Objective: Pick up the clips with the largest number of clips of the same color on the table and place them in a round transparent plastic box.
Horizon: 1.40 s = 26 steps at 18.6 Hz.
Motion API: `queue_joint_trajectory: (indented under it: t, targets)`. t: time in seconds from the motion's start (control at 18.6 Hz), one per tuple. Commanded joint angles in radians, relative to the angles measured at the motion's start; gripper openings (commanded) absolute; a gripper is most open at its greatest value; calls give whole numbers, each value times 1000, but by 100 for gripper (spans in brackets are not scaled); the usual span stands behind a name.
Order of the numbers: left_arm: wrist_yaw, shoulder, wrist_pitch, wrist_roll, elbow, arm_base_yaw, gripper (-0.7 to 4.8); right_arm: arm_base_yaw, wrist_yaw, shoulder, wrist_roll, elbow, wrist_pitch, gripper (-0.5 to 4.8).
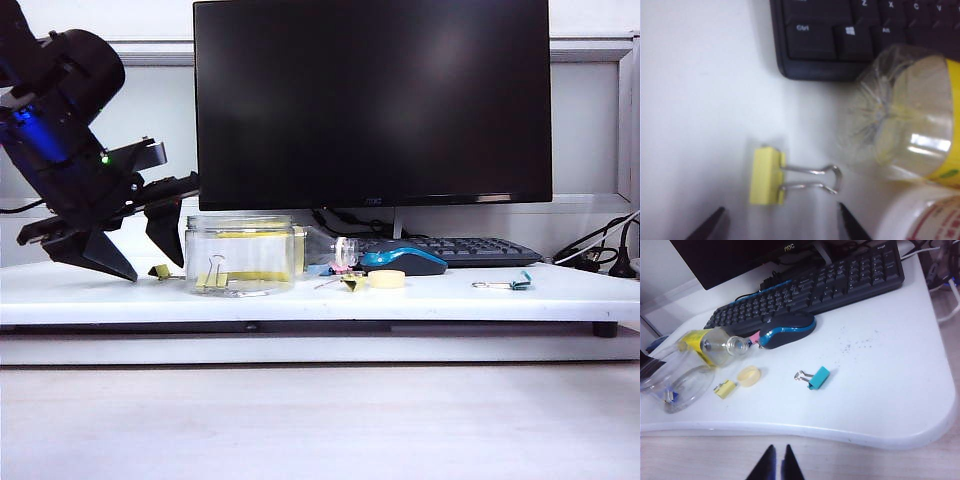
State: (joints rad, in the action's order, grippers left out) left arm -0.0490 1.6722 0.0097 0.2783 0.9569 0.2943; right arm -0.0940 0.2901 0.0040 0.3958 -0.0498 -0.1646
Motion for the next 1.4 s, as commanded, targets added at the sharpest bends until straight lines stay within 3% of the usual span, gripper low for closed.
queue_joint_trajectory:
  t: [0.05,0.48,1.4]
  targets:
    - [17,2,31,-21,6,0,286,0,4,-2,-3,-4,11,30]
    - [29,29,42,-131,17,0,278,0,1,-2,-3,-4,11,30]
    - [27,123,-10,-175,73,0,263,1,-4,-2,-4,-4,10,30]
